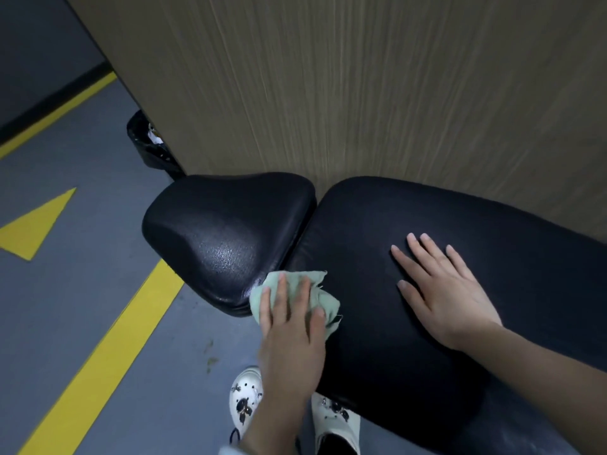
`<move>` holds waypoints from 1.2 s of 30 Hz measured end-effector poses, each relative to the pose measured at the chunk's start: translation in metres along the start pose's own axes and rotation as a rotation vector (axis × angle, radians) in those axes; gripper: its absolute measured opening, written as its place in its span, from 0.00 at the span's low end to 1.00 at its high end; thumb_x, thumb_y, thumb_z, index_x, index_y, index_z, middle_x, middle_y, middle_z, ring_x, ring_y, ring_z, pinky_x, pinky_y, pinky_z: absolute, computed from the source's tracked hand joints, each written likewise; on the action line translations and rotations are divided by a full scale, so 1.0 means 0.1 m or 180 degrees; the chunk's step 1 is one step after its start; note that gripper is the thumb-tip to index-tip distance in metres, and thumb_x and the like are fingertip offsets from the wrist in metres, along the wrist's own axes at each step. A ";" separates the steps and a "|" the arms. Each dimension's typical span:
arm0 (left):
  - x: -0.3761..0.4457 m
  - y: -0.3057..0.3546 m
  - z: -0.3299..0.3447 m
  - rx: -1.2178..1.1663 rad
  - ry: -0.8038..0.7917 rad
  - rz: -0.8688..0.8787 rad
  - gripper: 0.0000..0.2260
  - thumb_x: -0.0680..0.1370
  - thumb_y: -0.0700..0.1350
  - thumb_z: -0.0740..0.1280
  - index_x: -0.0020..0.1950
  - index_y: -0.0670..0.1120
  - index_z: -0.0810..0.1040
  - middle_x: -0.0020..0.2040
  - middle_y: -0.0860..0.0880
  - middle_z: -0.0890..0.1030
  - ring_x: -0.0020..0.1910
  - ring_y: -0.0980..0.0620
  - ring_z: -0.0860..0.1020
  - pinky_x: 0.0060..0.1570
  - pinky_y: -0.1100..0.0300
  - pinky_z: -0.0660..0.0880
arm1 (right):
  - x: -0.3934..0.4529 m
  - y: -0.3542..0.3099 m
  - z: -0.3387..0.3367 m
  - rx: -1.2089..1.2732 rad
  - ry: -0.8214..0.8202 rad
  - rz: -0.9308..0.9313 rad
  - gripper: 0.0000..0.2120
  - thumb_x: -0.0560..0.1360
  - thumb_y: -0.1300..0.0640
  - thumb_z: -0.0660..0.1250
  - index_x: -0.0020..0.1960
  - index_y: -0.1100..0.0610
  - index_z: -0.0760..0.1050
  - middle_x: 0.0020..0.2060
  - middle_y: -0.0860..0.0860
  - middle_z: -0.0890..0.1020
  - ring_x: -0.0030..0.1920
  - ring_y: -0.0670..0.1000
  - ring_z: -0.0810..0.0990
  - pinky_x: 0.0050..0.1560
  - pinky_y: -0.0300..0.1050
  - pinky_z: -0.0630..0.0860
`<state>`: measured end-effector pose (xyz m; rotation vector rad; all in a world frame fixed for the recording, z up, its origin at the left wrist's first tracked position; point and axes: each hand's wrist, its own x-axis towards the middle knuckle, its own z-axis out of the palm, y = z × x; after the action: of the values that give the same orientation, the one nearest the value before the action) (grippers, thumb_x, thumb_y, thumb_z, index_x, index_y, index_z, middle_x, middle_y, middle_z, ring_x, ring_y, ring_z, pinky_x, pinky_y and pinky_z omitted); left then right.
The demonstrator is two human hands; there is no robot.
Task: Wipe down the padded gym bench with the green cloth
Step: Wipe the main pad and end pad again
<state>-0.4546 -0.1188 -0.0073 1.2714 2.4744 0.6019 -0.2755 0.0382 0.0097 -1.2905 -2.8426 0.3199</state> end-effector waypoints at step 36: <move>-0.21 1.48 0.63 0.0033 -0.0363 0.1014 0.31 0.72 0.47 0.56 0.76 0.50 0.60 0.70 0.52 0.72 0.76 0.57 0.45 0.71 0.41 0.47 | -0.48 0.22 -0.37 0.3318 0.1705 0.0836 0.19 0.74 0.40 0.54 0.63 0.40 0.71 0.63 0.38 0.75 0.65 0.37 0.70 0.63 0.28 0.64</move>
<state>-0.3121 -0.0440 0.0121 1.6712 2.2025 0.5719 -0.2240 0.0232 0.0455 -1.1939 -1.6205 1.0655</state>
